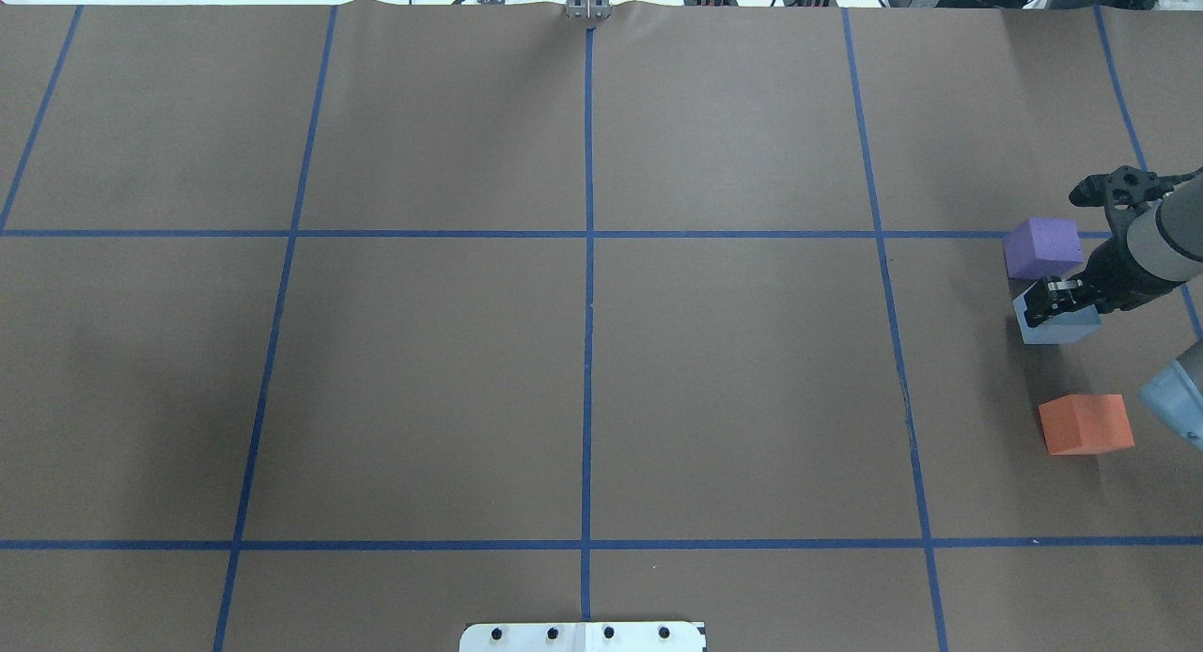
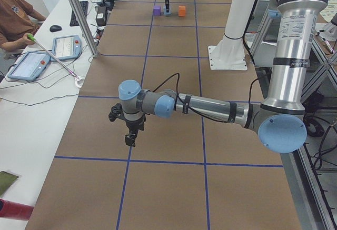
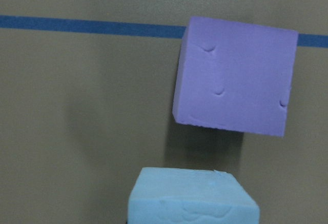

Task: Place blue block between orange and purple blocks
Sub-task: 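Lower the light blue cube between the purple and orange cubes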

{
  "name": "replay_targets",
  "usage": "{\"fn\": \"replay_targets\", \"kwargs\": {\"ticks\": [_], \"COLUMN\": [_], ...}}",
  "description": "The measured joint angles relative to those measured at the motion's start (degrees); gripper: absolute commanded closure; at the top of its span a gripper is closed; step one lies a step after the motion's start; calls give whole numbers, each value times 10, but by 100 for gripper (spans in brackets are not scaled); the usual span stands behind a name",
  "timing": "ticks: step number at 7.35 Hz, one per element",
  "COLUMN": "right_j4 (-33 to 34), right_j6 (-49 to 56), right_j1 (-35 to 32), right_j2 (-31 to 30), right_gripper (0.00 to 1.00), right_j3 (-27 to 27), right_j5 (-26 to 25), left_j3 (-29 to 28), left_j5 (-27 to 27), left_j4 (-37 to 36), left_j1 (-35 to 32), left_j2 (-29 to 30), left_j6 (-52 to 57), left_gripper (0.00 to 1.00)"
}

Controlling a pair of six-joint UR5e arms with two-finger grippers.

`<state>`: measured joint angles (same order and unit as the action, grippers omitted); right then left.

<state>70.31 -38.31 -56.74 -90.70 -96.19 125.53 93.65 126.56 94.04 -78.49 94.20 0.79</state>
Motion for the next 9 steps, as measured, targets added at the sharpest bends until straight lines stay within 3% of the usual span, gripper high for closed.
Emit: {"fn": "replay_targets", "kwargs": {"ticks": [1, 2, 3, 4, 7, 9], "right_j4": [0, 0, -1, -1, -1, -1], "right_j6": [1, 3, 5, 6, 5, 6], "right_j1": [1, 3, 6, 7, 7, -3], "right_j2": [0, -1, -1, 0, -1, -12], "right_gripper": [100, 84, 13, 0, 0, 0], "right_j3": [6, 11, 14, 16, 12, -24], "right_j5": [0, -2, -5, -6, -6, -5], "left_j3": [0, 0, 0, 0, 0, 1], "left_j5": [0, 0, 0, 0, 0, 0], "left_j4": [0, 0, 0, 0, 0, 0], "left_j1": [0, 0, 0, 0, 0, -1], "left_j2": [0, 0, 1, 2, 3, 3], "left_j6": [0, 0, 0, 0, 0, 0], "left_gripper": [0, 0, 0, 0, 0, 0]}}
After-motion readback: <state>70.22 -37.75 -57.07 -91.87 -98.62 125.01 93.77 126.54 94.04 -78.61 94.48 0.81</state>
